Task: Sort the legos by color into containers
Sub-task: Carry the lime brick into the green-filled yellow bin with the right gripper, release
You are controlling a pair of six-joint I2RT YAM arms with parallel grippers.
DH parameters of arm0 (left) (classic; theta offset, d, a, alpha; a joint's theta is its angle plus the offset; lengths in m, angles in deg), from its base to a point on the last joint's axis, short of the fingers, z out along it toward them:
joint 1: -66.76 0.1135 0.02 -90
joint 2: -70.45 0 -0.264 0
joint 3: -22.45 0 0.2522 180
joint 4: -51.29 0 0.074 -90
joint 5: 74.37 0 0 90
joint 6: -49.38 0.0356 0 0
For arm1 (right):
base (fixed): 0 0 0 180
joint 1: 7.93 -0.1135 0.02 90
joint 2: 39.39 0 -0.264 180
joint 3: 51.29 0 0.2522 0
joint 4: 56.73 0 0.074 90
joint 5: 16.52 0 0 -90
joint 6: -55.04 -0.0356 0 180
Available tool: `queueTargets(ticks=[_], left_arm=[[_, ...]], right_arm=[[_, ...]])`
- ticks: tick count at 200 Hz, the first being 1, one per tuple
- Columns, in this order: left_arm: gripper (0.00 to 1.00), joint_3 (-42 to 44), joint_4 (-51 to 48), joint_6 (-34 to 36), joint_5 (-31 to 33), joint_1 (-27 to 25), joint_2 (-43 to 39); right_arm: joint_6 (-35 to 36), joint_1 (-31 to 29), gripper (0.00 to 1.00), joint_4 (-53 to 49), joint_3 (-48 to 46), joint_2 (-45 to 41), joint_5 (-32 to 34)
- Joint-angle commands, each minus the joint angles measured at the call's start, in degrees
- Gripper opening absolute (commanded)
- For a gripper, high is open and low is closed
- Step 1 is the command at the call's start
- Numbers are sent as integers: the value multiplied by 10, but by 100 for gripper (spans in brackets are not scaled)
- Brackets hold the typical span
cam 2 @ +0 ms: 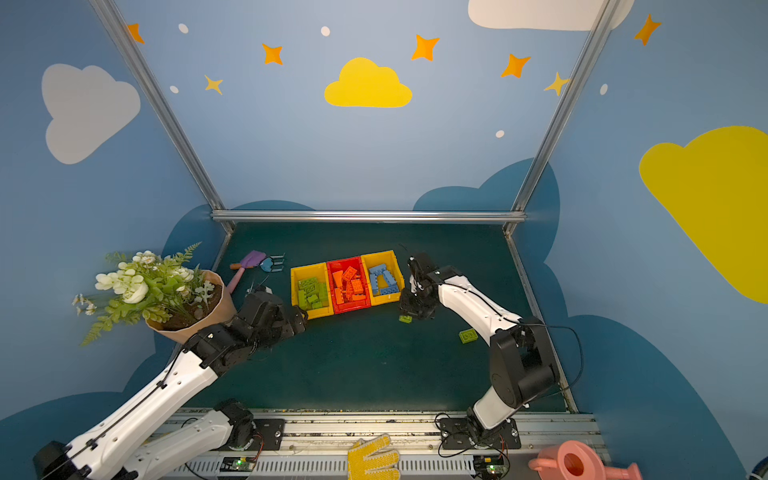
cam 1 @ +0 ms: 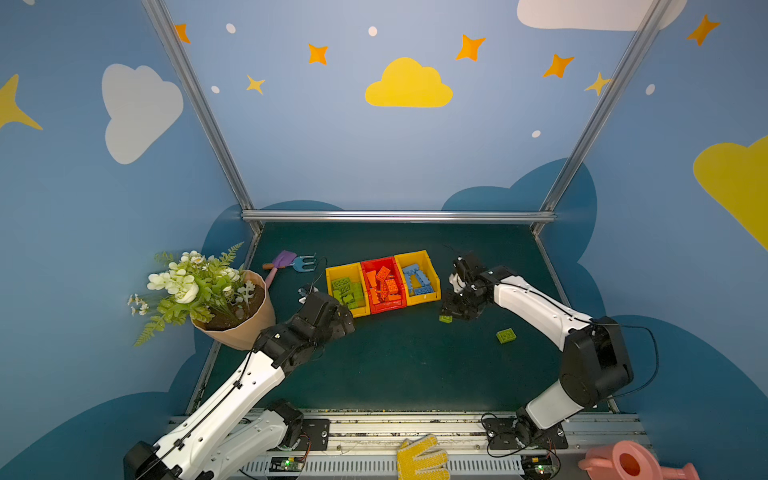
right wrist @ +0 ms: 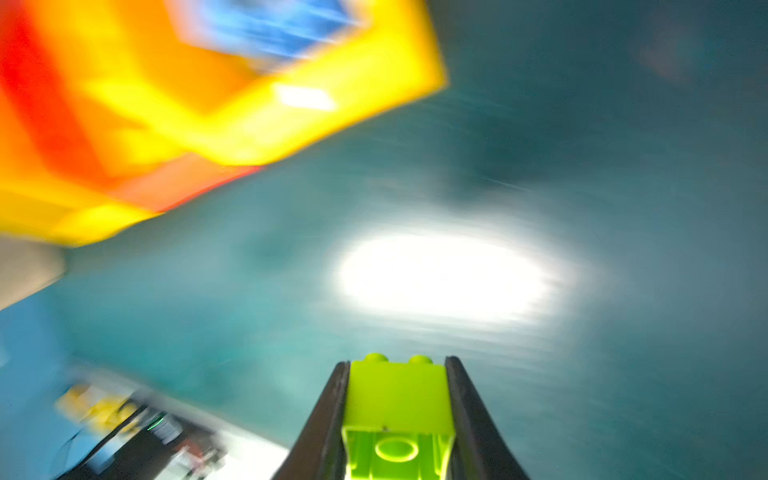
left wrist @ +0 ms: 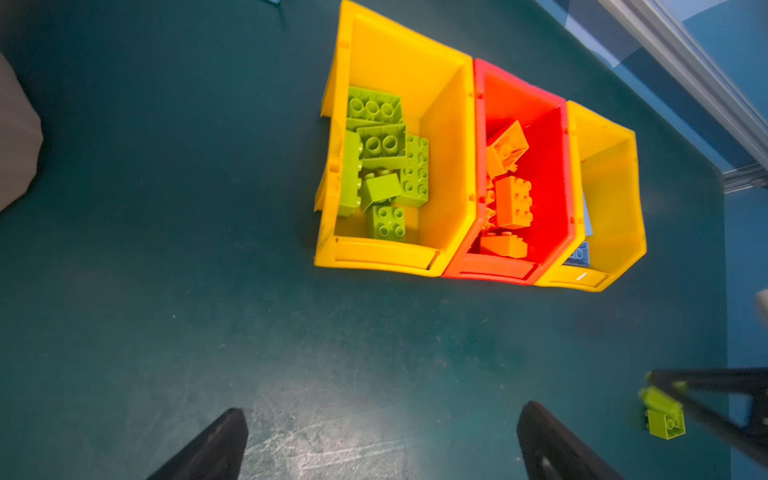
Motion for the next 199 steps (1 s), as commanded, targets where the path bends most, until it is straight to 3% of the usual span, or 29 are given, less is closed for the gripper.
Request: queueTargets(ticks=[1,79,153,162,187,199], left_arm=[[100,8,-20,-14,-7,8,-13],[100,-6,-59,27,-34,57,-39],[100,-43,-104,110,-46,102,-46],[100,-45,-106,117,-50,107,-49],[100,-45,-105,129,-64,119,-52],[100,-41,-97,131,-72,124,-52]], right_arm=[[-15,-41,27,16,87,47,-57],[20,-128,27,108,330,256,-122],[57,-173,29,91,520,423,-80],[55,-173,33,84,544,443,-77],[57,-174,65,52,615,482,-65],[64,-173,73,37,633,478,-63]])
